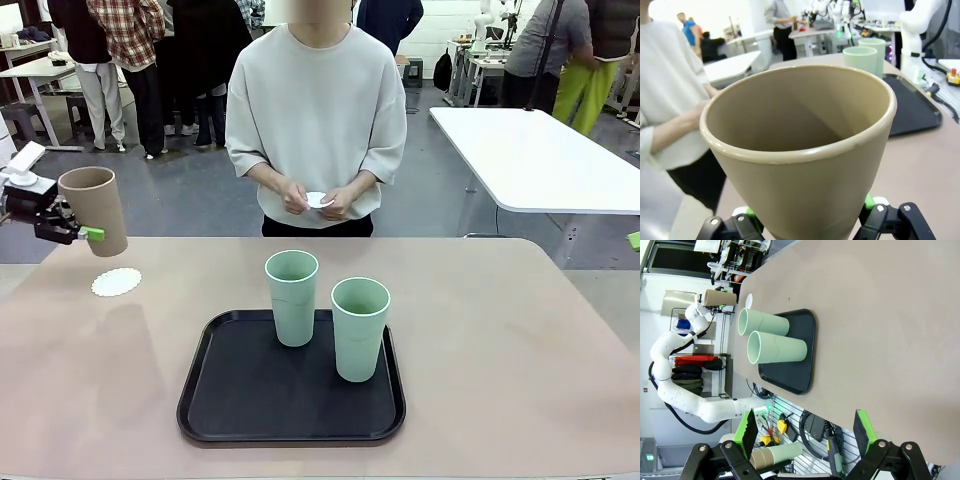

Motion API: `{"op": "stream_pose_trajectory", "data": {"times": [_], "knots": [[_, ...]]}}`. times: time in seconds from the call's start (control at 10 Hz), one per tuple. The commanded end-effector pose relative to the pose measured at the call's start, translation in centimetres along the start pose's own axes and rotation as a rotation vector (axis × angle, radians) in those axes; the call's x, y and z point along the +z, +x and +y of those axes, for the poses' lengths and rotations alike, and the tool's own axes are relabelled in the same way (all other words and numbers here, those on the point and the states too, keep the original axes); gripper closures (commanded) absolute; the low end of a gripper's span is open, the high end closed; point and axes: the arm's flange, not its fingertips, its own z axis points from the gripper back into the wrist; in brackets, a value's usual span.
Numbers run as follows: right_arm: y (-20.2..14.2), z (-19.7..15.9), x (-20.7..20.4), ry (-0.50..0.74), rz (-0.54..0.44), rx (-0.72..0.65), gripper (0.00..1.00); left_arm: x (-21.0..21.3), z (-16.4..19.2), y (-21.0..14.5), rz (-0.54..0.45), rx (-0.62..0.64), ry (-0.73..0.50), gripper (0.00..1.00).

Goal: Place coasters on the table and set cups on them.
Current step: Pick up one Reusable plastic cup and place it on a coaster set by the human.

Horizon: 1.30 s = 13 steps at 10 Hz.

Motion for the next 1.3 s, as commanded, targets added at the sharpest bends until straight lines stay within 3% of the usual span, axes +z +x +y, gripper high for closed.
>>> {"op": "stream_pose_trajectory", "data": {"times": [0.0,0.8,1.2], "knots": [[0.0,-0.1,0.0,0.016,0.0,0.0,0.0,1.0,-0.4,-1.6,-0.003,0.021,-0.043,0.17],[0.0,-0.1,0.0,0.016,0.0,0.0,0.0,1.0,-1.5,-3.8,-0.002,0.065,-0.025,0.17],[0.0,-0.1,0.0,0.016,0.0,0.0,0.0,-0.6,0.7,-6.6,-0.105,0.045,0.021,0.17]]}}
